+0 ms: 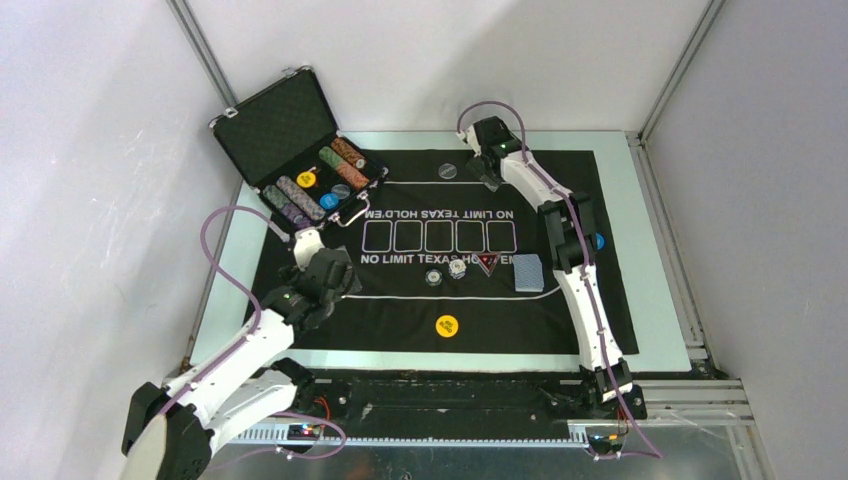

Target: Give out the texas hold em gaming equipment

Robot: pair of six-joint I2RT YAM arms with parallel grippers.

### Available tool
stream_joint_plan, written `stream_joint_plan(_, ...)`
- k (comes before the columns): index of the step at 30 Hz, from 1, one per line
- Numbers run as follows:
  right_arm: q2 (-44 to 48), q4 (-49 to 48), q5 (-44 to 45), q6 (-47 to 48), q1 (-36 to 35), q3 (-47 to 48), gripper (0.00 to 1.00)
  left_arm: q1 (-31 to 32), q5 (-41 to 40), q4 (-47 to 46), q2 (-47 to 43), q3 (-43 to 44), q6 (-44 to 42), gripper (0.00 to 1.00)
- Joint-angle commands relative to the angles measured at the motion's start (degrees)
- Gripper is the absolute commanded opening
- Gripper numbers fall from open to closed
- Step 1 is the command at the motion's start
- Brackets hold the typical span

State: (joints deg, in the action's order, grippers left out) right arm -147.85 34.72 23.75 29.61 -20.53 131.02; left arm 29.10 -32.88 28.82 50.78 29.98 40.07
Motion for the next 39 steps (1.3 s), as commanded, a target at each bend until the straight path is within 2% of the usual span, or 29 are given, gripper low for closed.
stream_joint_plan(1, -0.1, -0.5, -3.5, -2.2, -0.9, 3.2, 1.0, -0.3, -2.2, -1.4, 0.2, 0.3, -0.4, 1.0)
stream_joint_plan(6, -2.6, -2.4, -0.1, -0.7, -0.6, 4.9, 1.0, -0.4, -2.0, -1.7, 0.7, 0.2, -0.6, 1.0)
stream_joint_plan(30, -4.8, -4.9, -0.5, -0.5, 1.6, 7.1, 0.99, -0.4, -1.5, -2.6, 3.5, 0.9, -0.4, 1.0)
stream_joint_plan(36, -2.6, -4.1, -3.1, -2.6, 1.6, 7.0, 1.0, -0.4, -1.2, -2.3, 3.0, 0.9, -0.4, 1.0)
stream_joint_plan(39, 1.1, -2.8, -7.7, -4.1, 0.6, 5.2, 0.99, -0.4, -0.9, -1.9, 2.2, 0.9, -0.3, 1.0)
